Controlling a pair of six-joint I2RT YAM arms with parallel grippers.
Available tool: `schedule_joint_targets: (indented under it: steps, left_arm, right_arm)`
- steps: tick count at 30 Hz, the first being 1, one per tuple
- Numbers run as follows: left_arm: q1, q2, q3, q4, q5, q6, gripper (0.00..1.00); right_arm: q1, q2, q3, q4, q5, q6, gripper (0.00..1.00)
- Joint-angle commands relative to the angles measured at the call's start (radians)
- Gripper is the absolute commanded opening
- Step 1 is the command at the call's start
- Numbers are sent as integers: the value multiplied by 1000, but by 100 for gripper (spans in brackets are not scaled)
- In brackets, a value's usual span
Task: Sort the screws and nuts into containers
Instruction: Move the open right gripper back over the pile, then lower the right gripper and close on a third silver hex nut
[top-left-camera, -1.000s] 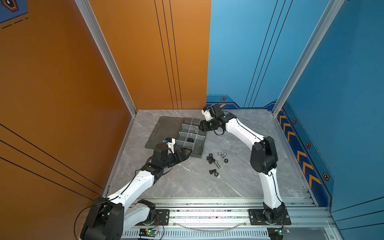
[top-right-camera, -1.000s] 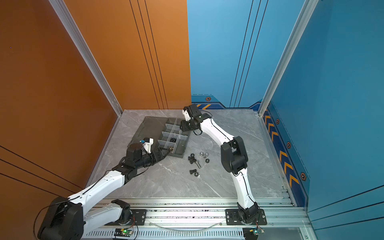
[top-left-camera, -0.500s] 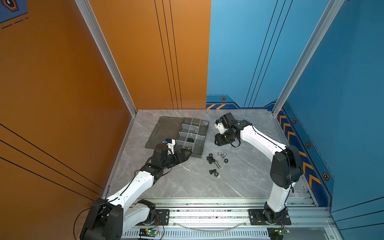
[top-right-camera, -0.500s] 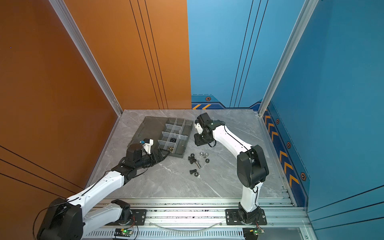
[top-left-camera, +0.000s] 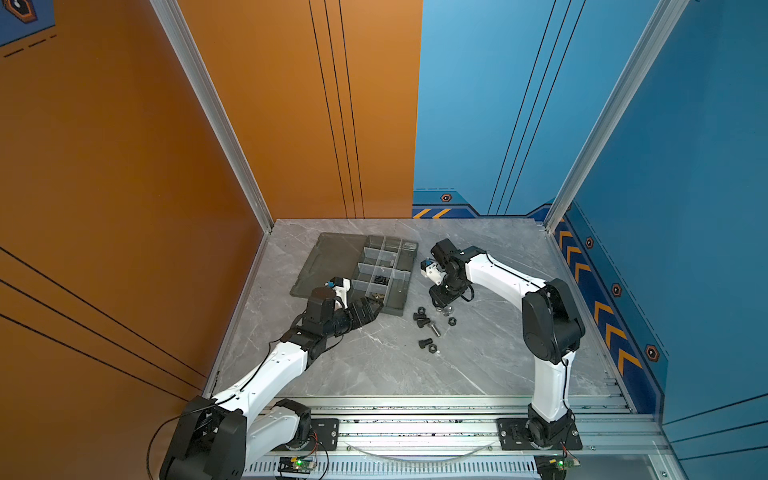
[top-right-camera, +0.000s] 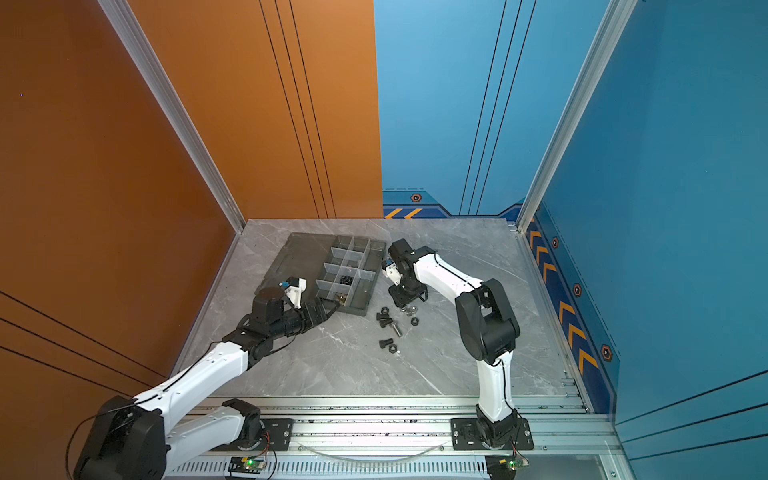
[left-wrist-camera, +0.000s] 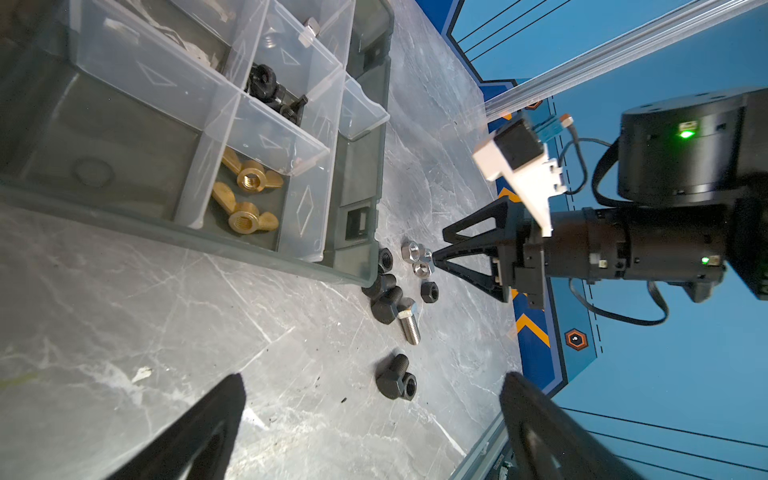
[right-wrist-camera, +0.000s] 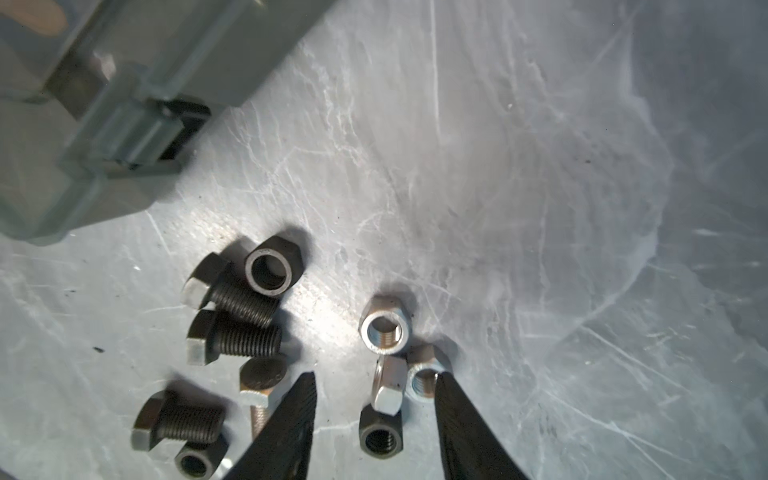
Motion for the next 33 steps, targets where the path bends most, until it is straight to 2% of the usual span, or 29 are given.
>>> schedule_joint_targets:
  steps: [1,10,19,33]
  left_arm:
    - [7,14,12,14,-3,12,98]
    - [7,24,16,14,2,13,98]
    - [5,20,14,13,-3,11,98]
    - [0,26,15,19,-4,10,98]
  right_arm:
    - [7,34,44,-23,44,-65,49]
    - [0,93,44,-10,29,-75,47]
    - [1,89,6,-9,5,-84,46]
    - [0,100,-20,-10,-2,-83,39]
